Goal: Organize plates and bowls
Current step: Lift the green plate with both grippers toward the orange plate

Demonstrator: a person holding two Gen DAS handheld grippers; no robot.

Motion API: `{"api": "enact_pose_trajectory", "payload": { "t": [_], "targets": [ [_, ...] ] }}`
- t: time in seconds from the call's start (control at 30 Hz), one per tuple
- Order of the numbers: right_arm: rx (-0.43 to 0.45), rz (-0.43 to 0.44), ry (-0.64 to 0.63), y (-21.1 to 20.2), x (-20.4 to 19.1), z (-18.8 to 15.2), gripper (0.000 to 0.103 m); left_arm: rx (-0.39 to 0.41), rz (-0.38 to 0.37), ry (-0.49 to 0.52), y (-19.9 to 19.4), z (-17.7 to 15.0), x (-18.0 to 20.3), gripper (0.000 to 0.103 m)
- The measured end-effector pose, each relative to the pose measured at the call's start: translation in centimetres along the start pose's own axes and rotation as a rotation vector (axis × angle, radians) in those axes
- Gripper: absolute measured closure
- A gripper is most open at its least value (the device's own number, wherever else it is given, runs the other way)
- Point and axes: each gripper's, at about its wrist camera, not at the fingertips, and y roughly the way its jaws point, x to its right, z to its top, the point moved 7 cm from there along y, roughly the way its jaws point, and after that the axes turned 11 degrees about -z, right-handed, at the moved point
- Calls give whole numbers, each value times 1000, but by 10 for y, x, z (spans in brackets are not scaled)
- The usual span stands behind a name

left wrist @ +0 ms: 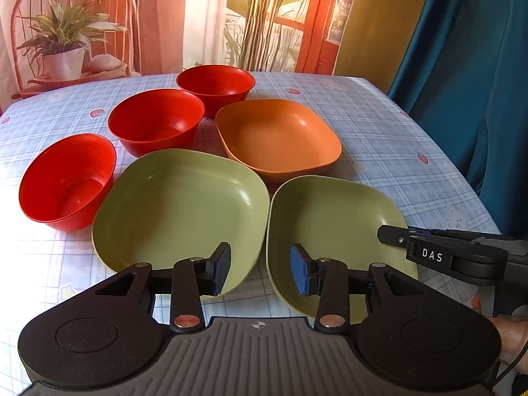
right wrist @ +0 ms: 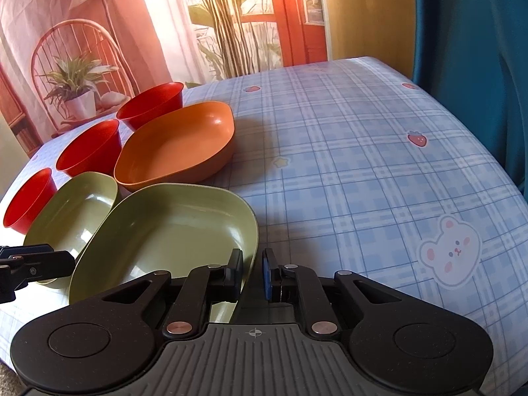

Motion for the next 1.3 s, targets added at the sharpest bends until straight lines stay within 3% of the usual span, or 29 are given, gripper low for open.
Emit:
{"api": "enact_pose_trajectory", "payload": {
  "t": [0.53,0.83,0.97,1.3],
  "targets": [
    [7,1,39,1,7,0,95,-50,-85,19,10,-8,11,78],
    [5,-9,16,5,3,7,95,-98,-77,4,32,-13,9,81],
    [-11,1,28,2,2,3,85,-108,-90,-23,32,-16,5,82],
    [-51,28,20,-14,2,-8,83,-109,-91,-26,34,-20,6,83]
  ]
}}
